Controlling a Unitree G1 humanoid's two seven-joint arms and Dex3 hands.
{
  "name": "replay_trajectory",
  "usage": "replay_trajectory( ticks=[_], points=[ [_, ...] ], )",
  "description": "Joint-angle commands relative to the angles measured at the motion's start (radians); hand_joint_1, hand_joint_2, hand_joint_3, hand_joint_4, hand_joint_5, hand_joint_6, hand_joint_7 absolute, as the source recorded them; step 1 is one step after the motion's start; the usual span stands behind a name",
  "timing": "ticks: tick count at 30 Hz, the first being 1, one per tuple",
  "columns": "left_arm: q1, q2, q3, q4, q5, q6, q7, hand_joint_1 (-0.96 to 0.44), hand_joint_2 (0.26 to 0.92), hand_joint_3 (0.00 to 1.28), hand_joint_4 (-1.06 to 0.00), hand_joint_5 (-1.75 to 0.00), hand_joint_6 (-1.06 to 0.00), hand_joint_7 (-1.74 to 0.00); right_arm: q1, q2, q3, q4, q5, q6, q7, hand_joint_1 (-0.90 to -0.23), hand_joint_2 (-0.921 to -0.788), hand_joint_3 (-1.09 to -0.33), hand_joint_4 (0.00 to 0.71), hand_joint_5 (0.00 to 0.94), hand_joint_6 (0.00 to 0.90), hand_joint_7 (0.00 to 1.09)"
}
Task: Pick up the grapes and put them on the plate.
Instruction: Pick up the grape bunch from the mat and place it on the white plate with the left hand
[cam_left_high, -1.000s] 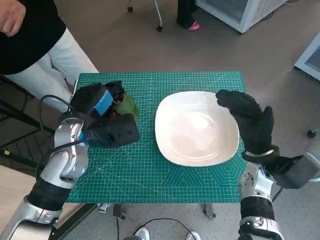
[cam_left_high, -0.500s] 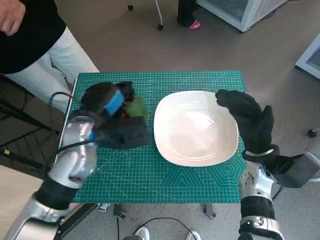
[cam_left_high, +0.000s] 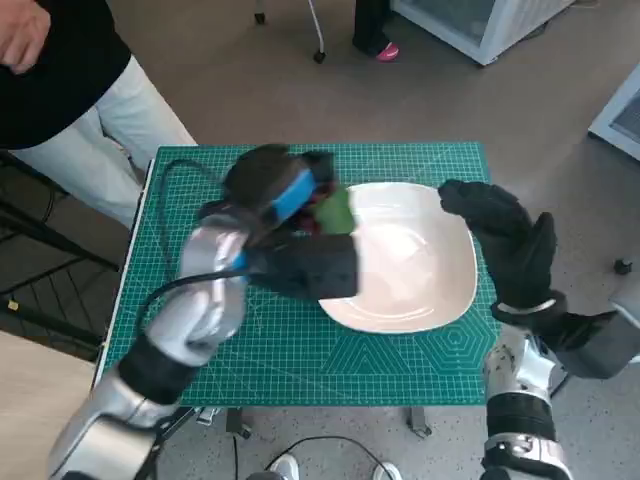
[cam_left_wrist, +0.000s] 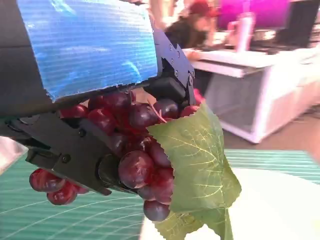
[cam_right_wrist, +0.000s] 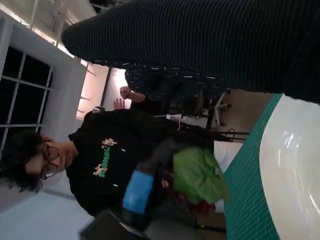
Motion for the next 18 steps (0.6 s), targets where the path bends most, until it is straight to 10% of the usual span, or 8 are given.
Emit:
replay_trajectory(
  ticks=[1, 12, 18],
  points=[
    [-0.051, -0.037, -0.023, 0.077, 0.006, -0.051, 0.036, 0.00, 0.921, 0.15, -0.54, -1.46, -0.61, -1.05, 0.032, -0.005, -0.008, -0.007, 0.009, 0.010, 0.004, -0.388, -0.921, -0.530, 0.560, 0.002, 0.518, 0.01],
    [-0.147, -0.145, -0.048, 0.299, -0.012, -0.144, 0.110, 0.00, 0.920, 0.10, -0.65, -1.19, -0.58, -1.23, 0.057, -0.007, -0.012, -0.034, 0.011, -0.002, -0.014, -0.391, -0.921, -0.520, 0.565, 0.003, 0.522, 0.01],
    [-0.192, -0.197, -0.065, 0.386, -0.009, -0.144, 0.113, 0.00, 0.921, 0.15, -0.59, -1.35, -0.56, -1.16, 0.068, -0.007, -0.014, -0.044, 0.009, -0.007, -0.031, -0.391, -0.921, -0.521, 0.562, 0.002, 0.517, 0.00]
  ],
)
